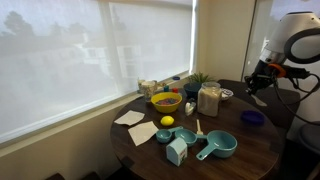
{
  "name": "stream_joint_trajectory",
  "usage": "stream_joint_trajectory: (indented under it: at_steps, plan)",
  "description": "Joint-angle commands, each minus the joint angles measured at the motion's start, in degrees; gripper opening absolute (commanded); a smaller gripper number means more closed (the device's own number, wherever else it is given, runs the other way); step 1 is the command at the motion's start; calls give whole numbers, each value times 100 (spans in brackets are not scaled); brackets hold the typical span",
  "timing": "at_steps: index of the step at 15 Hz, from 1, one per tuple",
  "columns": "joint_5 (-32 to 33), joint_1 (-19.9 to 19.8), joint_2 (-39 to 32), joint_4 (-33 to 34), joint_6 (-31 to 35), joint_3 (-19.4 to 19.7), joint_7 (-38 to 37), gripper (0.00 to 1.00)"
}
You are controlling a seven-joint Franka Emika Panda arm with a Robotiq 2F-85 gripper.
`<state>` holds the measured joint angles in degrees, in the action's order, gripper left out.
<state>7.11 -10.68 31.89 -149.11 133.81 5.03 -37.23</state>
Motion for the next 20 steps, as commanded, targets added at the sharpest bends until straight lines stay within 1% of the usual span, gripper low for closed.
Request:
stream_joint_trajectory:
  at_steps: [1, 2, 4, 5, 7, 9, 10, 12, 15, 17, 20]
  plan:
    - [-488, -5, 202, -447, 375, 41, 643, 3]
    - [-681, 37, 223, -540, 506, 124, 864, 3]
    - [-932, -9, 220, -654, 819, 148, 1125, 3]
    - [-761, -188, 1, -416, 528, -100, 905, 12]
    - [-885, -179, 7, -497, 689, -48, 1057, 12]
    - [-912, -177, 18, -513, 714, -40, 1084, 12]
    - [-915, -177, 27, -513, 715, -40, 1086, 3]
    - [-980, -93, 38, -589, 953, 50, 1352, 3]
    - [-1381, 176, 65, -700, 1355, 317, 1948, 3]
    - [-1774, 406, 90, -790, 1643, 512, 2430, 3]
    - [-2521, 900, 125, -930, 1865, 962, 3236, 3]
